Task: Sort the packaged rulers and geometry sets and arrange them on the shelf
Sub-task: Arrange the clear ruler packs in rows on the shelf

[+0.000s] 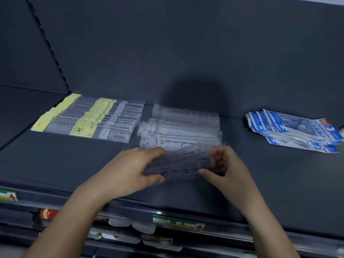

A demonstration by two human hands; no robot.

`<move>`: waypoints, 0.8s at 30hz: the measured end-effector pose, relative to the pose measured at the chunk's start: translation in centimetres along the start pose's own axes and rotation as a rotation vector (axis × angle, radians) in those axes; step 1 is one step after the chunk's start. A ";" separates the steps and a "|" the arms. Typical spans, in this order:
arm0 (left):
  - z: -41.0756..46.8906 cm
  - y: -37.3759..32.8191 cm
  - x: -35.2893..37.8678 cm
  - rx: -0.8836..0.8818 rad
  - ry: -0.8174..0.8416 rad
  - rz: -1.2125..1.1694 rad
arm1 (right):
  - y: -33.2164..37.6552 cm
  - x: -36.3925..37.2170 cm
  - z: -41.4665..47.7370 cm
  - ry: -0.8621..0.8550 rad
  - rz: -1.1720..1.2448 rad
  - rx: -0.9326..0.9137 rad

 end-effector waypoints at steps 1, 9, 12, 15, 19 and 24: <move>0.0 0.1 0.0 -0.003 -0.009 -0.002 | 0.0 0.2 0.1 0.014 -0.015 0.001; 0.3 1.0 0.3 -0.022 0.032 -0.111 | 0.3 -0.4 0.3 0.059 -0.064 -0.083; 0.3 1.4 0.3 -0.035 0.033 -0.100 | 0.5 -2.4 0.1 0.009 -0.073 -0.082; 0.5 1.7 0.4 -0.077 0.047 -0.033 | 1.1 -3.1 0.2 0.001 -0.404 -0.175; 1.0 1.0 0.6 -0.058 0.050 0.021 | 2.6 0.3 -0.1 0.049 -0.804 -0.494; 1.3 1.6 -0.1 -0.114 -0.023 -0.323 | 3.0 2.3 0.0 0.148 -0.865 -0.570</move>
Point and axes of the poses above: each hand's wrist, its own z-axis towards the middle knuckle, its own x-axis out of the palm, y = z × x, the point moved 5 cm from there along z, towards the middle knuckle, and after that the axes turned 2 degrees about -y, right-handed, at the moved point
